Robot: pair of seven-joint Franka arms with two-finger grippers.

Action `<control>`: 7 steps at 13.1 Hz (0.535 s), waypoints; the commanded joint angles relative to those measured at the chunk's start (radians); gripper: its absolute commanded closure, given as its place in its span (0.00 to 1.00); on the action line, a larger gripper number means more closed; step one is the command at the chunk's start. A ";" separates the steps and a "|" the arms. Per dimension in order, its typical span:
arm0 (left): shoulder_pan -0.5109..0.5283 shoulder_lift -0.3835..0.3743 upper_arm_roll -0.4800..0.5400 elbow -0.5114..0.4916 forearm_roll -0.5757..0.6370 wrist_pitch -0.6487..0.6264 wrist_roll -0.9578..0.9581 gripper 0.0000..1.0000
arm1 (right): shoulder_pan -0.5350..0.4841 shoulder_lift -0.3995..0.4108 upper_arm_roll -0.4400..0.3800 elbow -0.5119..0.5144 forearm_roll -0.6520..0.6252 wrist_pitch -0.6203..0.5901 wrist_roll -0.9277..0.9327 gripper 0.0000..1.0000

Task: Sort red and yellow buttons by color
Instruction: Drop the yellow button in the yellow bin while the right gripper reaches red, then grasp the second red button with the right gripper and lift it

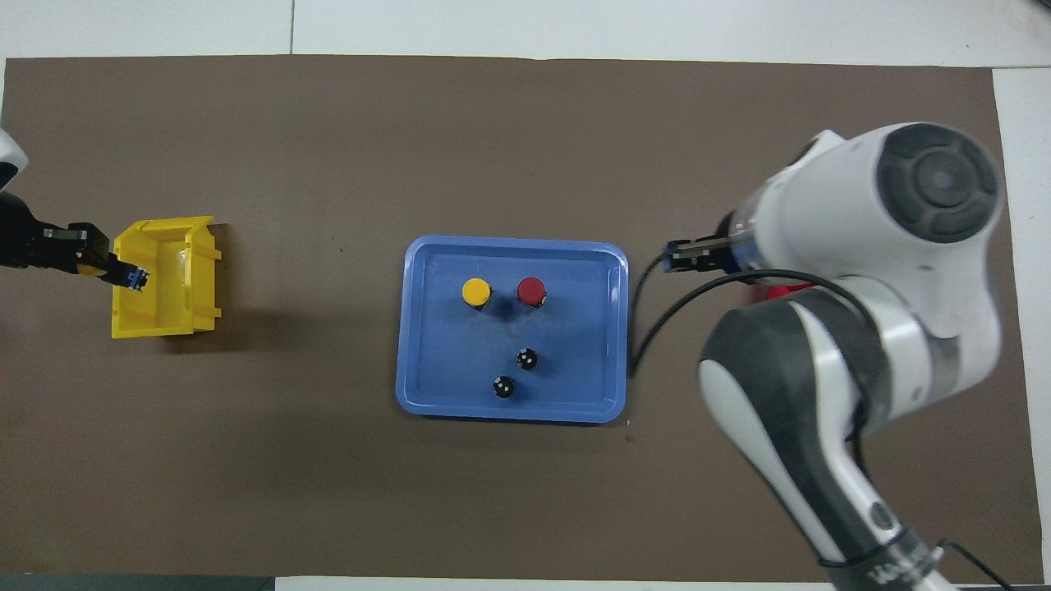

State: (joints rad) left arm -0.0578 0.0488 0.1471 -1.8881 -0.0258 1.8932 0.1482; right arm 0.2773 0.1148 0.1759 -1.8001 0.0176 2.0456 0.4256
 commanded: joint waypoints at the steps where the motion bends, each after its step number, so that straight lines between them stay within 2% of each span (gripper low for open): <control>1: 0.030 -0.072 -0.015 -0.169 -0.005 0.127 0.056 0.99 | 0.092 0.135 -0.007 0.094 -0.018 0.051 0.143 0.34; 4: 0.029 -0.078 -0.017 -0.239 -0.006 0.208 0.054 0.99 | 0.144 0.210 -0.006 0.081 -0.039 0.143 0.198 0.34; 7: 0.027 -0.058 -0.017 -0.324 -0.006 0.351 0.054 0.98 | 0.149 0.249 -0.006 0.067 -0.083 0.165 0.203 0.36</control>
State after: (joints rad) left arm -0.0407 0.0121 0.1384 -2.1348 -0.0258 2.1492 0.1862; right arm 0.4241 0.3389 0.1729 -1.7476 -0.0264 2.2045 0.6054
